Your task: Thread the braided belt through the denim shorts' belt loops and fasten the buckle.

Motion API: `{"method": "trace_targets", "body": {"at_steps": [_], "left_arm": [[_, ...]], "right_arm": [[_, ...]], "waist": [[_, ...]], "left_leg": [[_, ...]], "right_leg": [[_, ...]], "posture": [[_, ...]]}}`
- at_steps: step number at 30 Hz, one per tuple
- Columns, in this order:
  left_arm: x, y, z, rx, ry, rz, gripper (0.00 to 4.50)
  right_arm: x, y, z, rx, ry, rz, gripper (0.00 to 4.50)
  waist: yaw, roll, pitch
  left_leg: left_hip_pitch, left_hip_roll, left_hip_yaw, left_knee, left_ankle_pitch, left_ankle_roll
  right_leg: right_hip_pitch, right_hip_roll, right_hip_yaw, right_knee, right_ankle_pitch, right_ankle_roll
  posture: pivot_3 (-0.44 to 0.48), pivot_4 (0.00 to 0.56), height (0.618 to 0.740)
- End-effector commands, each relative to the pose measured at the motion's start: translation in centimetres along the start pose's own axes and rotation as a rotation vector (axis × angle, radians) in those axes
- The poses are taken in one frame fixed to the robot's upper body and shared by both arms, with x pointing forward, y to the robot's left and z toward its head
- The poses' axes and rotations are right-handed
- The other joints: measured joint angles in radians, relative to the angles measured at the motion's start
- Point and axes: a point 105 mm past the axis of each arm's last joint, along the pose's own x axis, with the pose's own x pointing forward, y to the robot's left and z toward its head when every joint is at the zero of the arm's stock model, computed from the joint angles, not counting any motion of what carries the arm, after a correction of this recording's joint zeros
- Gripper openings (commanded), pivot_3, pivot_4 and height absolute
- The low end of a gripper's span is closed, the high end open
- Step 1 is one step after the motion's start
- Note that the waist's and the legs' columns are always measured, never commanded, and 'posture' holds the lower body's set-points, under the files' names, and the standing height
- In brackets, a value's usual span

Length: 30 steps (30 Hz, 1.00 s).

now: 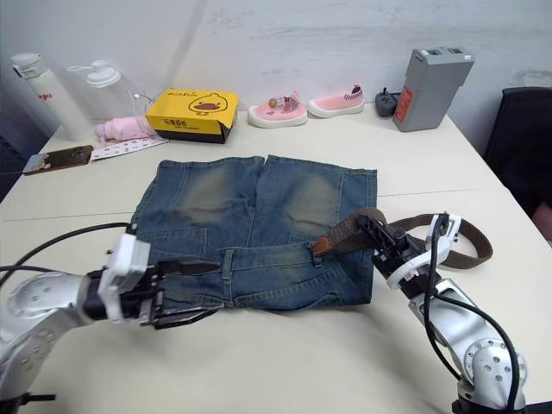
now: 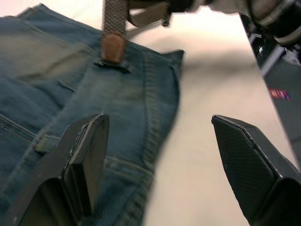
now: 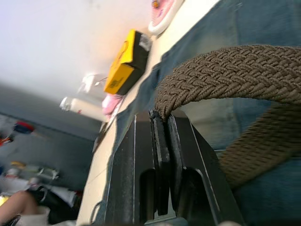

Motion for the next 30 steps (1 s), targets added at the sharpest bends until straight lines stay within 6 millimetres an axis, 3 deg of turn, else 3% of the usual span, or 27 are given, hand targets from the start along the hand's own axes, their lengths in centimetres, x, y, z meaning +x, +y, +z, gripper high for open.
{"method": "trace_targets", "body": {"at_steps": [1,5,14,19,23,30], "left_arm": [[1.0,0.3,0.5,0.042,-0.022,-0.008,3.82],[1.4,0.5,0.6,0.037,-0.039,-0.007,3.82],[1.7,0.9,0.8,0.050,-0.041,-0.001,3.82],[1.7,1.1,1.1,0.061,-0.044,0.007,3.82],[1.7,1.2,1.3,0.067,-0.047,0.015,3.82],[2.6,1.4,1.9,0.108,-0.046,-0.005,3.82]], "right_arm": [[-0.4,0.5,0.7,-0.001,-0.056,0.013,0.00],[-1.0,-0.2,2.0,0.009,-0.107,-0.010,0.00],[-1.3,-0.1,1.9,-0.067,-0.078,-0.013,0.00],[0.0,0.7,-0.6,-0.186,-0.005,0.001,0.00],[0.3,0.7,-1.3,-0.216,0.001,0.006,0.00],[1.0,-0.1,-4.9,-0.253,0.117,-0.029,0.00]], "waist": [[0.000,0.000,0.000],[-0.001,0.000,0.000],[0.000,0.000,0.000],[-0.001,0.000,0.000],[-0.001,0.000,0.000],[0.001,0.000,0.000]], "left_leg": [[0.000,0.000,0.000,0.000,0.000,0.000],[0.000,0.000,0.000,0.000,0.000,0.000],[0.000,0.000,0.000,0.000,0.000,0.000],[0.000,0.000,0.000,0.000,0.000,0.000],[0.000,0.000,-0.001,0.000,0.000,0.000],[0.000,0.000,-0.001,0.000,0.000,0.000]], "right_leg": [[0.000,0.000,0.000,0.000,0.000,0.000],[0.000,0.001,0.000,0.000,0.000,0.000],[0.000,0.001,0.000,0.000,0.000,0.000],[0.000,0.001,0.000,0.000,0.000,0.000],[0.000,0.001,0.000,0.000,0.000,0.000],[0.000,0.001,0.000,0.000,0.000,0.000]], "posture": [[0.000,0.150,0.624],[0.000,0.150,0.624],[0.000,0.150,0.624],[0.000,0.150,0.624],[0.000,0.150,0.624],[0.000,0.150,0.624]]}}
